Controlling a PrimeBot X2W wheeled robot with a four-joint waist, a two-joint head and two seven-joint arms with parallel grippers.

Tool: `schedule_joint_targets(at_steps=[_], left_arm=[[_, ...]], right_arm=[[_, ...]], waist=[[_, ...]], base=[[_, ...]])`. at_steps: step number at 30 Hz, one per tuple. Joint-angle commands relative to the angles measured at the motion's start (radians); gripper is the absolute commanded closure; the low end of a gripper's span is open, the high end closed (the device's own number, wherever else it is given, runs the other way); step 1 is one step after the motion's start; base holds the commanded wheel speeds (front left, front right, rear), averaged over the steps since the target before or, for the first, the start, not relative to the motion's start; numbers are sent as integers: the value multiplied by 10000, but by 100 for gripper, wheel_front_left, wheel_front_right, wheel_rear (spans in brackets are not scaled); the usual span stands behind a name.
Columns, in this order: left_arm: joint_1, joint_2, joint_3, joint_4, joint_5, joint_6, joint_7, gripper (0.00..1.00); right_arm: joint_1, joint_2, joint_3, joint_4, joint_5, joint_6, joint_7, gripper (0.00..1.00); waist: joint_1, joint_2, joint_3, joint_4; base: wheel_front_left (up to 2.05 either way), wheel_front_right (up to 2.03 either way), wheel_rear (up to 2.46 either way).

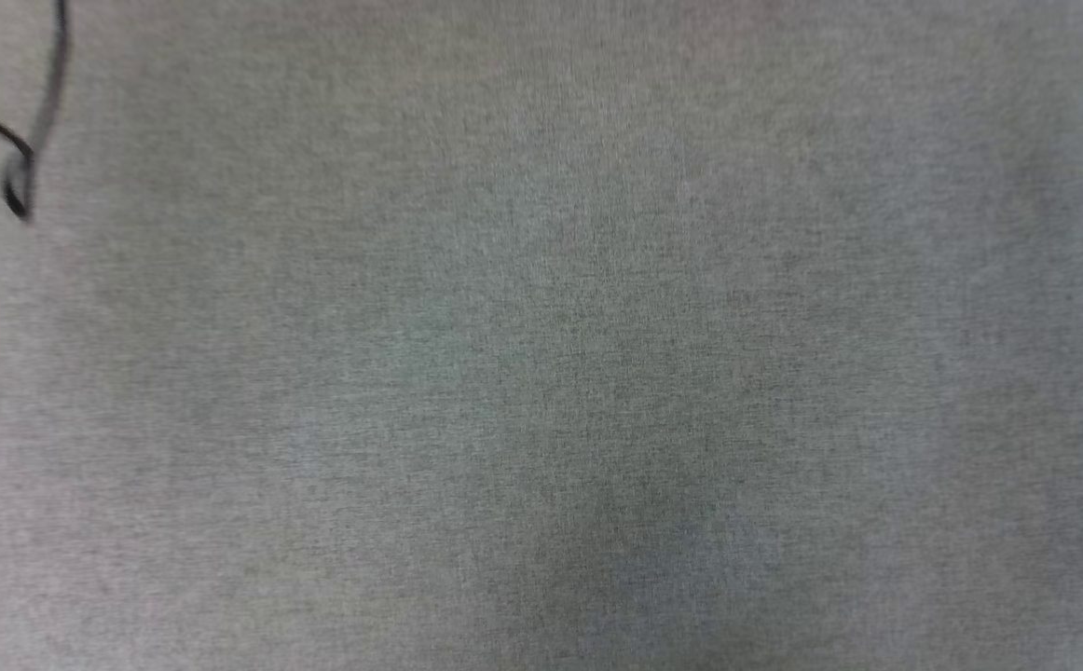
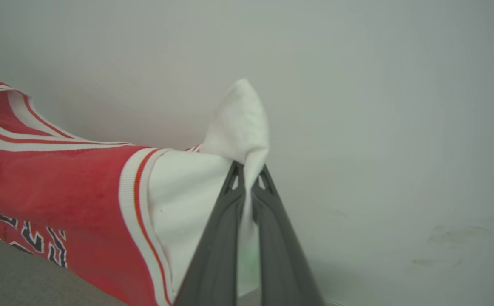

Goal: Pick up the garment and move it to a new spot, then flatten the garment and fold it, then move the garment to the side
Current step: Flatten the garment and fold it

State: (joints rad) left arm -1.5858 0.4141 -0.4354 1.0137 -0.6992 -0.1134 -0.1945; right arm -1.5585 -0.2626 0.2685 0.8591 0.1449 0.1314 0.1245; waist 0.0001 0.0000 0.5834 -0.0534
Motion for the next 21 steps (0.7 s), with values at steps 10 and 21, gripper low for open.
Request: schedule_joint_targets(at_steps=[10,21], left_arm=[[3975,-153,-41,-410,-790,-162,-575,100],[8979,-67,-172,-3426,-679,522,-716,100]], right_arm=[[3907,-323,561,-629,1355,-14,333,100],[9081,-1007,-108,-3455,2416,-12,1249,100]], waist=[[-1,0,-2341,264],[-1,0,-4397,662]], base=[[0,0,0],[0,0,0]])
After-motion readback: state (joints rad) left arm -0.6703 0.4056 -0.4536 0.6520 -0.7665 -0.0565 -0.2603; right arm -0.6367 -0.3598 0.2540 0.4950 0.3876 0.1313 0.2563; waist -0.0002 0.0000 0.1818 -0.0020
